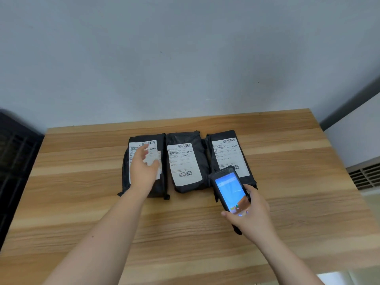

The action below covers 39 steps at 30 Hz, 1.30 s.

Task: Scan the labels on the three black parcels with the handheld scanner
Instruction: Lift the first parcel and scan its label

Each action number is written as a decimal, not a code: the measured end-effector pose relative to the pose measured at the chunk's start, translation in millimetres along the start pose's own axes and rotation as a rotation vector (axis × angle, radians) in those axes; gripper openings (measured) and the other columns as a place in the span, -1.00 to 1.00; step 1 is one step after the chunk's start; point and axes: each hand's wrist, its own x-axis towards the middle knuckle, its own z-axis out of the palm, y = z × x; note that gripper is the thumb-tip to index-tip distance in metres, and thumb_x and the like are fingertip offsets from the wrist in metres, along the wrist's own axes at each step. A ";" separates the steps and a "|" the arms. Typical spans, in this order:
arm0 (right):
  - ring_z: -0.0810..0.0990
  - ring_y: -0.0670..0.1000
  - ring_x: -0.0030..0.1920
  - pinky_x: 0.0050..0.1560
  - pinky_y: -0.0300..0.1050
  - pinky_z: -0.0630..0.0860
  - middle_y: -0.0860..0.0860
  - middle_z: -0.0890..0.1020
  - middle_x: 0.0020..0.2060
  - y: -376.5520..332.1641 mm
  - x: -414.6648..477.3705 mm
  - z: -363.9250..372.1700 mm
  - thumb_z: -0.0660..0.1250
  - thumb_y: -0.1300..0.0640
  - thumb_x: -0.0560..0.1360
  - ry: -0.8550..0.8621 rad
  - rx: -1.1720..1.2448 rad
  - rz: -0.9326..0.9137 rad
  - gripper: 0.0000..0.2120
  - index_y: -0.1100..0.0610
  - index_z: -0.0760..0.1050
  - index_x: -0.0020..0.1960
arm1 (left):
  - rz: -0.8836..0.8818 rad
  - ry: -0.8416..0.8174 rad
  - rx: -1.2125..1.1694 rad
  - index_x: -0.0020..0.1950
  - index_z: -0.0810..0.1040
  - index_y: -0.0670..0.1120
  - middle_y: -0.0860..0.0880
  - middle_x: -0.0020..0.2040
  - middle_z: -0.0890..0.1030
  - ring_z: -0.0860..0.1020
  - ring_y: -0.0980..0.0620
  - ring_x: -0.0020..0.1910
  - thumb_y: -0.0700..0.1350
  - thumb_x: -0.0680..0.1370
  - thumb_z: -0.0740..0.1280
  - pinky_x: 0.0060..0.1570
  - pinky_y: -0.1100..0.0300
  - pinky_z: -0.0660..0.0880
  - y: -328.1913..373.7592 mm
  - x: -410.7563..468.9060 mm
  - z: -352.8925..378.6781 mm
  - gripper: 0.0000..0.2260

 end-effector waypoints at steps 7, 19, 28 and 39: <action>0.47 0.12 0.11 0.10 0.05 0.48 -0.15 0.52 -0.18 -9.0 -5.1 9.4 0.64 0.07 0.15 -0.011 0.000 0.002 -0.14 0.05 0.33 0.36 | -0.419 -0.011 0.115 0.50 0.32 -0.16 -0.20 0.40 0.49 0.50 -0.24 0.29 -0.07 0.53 0.42 0.15 -0.06 0.48 -44.3 29.3 -60.9 -0.42; 0.36 0.00 0.14 0.05 -0.14 0.30 -0.25 0.41 -0.19 -35.9 -15.1 24.3 0.63 0.09 0.15 -0.016 -0.044 -0.009 -0.16 0.03 0.34 0.36 | -0.462 -0.199 -0.119 0.14 0.61 -0.13 -0.11 0.10 0.69 0.63 -0.13 0.06 -0.09 0.53 0.44 -0.02 0.03 0.54 -67.8 30.1 -65.4 -0.78; 0.35 -0.01 0.22 0.19 -0.06 0.39 -0.29 0.39 -0.11 -54.2 -23.5 26.6 0.63 0.00 0.15 -0.104 -0.078 -0.021 -0.07 0.05 0.28 0.42 | -0.672 -0.319 -0.393 0.33 0.46 -0.09 -0.13 0.19 0.67 0.64 -0.15 0.10 -0.13 0.48 0.45 0.07 -0.06 0.58 -64.2 12.7 -63.9 -0.56; 0.23 -0.13 0.15 0.08 -0.13 0.35 -0.34 0.31 -0.01 -68.4 -47.3 17.0 0.57 -0.13 0.08 -0.243 -0.151 -0.055 -0.05 -0.08 0.25 0.40 | -0.685 -0.248 -0.376 0.27 0.52 -0.05 -0.07 0.01 0.71 0.65 -0.10 -0.02 0.06 0.43 0.50 -0.24 0.07 0.52 -37.4 -10.5 -62.8 -0.54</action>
